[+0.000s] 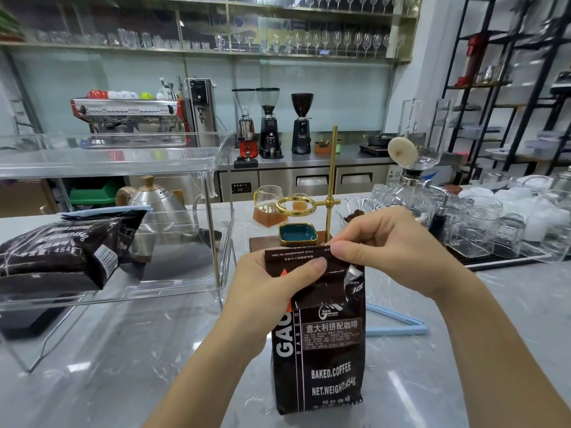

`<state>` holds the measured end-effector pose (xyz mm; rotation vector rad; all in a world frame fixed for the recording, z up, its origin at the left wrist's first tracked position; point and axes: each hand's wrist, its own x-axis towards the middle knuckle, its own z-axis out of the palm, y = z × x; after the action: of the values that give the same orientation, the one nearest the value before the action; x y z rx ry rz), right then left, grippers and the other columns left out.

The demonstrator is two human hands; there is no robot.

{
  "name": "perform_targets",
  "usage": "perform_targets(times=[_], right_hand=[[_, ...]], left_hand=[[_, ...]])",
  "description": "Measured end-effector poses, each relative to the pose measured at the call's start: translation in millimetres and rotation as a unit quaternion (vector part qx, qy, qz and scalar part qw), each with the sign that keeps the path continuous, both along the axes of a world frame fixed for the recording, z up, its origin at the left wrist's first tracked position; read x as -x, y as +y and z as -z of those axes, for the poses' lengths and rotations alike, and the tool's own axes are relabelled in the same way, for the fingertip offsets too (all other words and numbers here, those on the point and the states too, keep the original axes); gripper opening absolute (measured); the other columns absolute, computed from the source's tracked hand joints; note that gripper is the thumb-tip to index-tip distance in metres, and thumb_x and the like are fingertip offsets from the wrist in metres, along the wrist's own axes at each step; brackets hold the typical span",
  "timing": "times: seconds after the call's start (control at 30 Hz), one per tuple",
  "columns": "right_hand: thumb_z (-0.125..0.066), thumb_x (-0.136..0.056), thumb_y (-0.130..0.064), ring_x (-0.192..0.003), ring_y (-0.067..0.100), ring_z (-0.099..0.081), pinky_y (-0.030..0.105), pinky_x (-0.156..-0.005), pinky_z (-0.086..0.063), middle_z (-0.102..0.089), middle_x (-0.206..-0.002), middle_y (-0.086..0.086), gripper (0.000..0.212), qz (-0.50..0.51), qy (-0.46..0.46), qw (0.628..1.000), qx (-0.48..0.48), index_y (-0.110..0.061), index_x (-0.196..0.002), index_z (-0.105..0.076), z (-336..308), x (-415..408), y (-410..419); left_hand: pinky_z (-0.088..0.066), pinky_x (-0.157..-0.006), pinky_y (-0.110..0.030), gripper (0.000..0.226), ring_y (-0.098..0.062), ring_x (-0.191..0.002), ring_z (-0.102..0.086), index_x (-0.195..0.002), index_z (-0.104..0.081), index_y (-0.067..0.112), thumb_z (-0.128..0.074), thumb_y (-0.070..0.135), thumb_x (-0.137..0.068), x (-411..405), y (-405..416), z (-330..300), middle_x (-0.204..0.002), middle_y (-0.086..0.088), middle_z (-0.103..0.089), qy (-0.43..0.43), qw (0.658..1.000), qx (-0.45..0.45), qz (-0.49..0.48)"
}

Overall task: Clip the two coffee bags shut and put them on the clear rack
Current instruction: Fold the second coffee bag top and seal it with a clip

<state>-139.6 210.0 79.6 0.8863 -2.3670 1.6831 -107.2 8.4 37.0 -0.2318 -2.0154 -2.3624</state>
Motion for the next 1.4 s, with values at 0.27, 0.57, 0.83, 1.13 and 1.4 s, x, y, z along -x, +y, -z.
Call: perform_targets(times=[0.27, 0.57, 0.83, 1.13, 1.4], right_hand=[[-0.067, -0.092, -0.009, -0.095, 0.020, -0.074, 0.034, -0.085, -0.060, -0.079, -0.099, 0.005, 0.020, 0.153, 0.045, 0.980, 0.116, -0.011, -0.110, -0.073, 42, -4, 27], [-0.064, -0.090, -0.003, -0.085, 0.015, -0.068, 0.000, -0.067, -0.045, -0.075, -0.101, 0.005, 0.024, 0.482, 0.029, 0.876, 0.022, -0.022, -0.103, -0.071, 145, -10, 84], [-0.062, -0.079, -0.061, -0.149, 0.008, -0.020, 0.040, -0.122, -0.020, -0.030, -0.160, -0.010, 0.079, 0.293, -0.042, 0.929, -0.221, -0.038, -0.150, -0.036, 158, 3, 71], [-0.072, -0.067, -0.052, -0.126, 0.011, -0.054, 0.037, -0.111, -0.039, -0.061, -0.136, -0.002, 0.019, 0.254, -0.055, 0.940, -0.221, -0.044, -0.084, -0.071, 162, 6, 73], [-0.082, -0.077, -0.016, -0.106, 0.017, -0.067, 0.030, -0.100, -0.046, -0.072, -0.117, 0.001, 0.028, 0.294, -0.054, 0.942, -0.152, -0.036, -0.066, -0.066, 160, 6, 70]], left_hand=[[-0.061, -0.054, -0.022, 0.008, -0.022, -0.070, -0.083, -0.080, -0.084, 0.023, -0.088, 0.021, -0.074, -3, -1, -5, -0.082, -0.007, -0.085, -0.005, 1.000, 0.022, -0.006], [-0.060, -0.046, -0.022, 0.010, -0.020, -0.064, -0.082, -0.069, -0.084, 0.028, -0.087, 0.021, -0.063, 0, 4, -5, -0.078, -0.004, -0.085, -0.018, 1.000, 0.008, -0.013], [-0.061, -0.048, -0.022, 0.039, -0.019, -0.068, -0.083, -0.090, -0.079, 0.018, -0.087, 0.034, -0.054, 7, -2, 0, -0.080, -0.001, -0.086, -0.018, 0.999, 0.037, -0.018], [-0.061, -0.050, -0.022, 0.041, -0.020, -0.071, -0.083, -0.091, -0.080, 0.019, -0.087, 0.036, -0.054, 6, -2, 2, -0.083, -0.002, -0.086, -0.019, 0.999, 0.031, -0.021], [-0.060, -0.048, -0.021, 0.044, -0.018, -0.066, -0.082, -0.096, -0.078, 0.014, -0.085, 0.035, -0.057, 4, -2, 1, -0.080, -0.002, -0.085, -0.018, 0.999, 0.028, -0.020]])
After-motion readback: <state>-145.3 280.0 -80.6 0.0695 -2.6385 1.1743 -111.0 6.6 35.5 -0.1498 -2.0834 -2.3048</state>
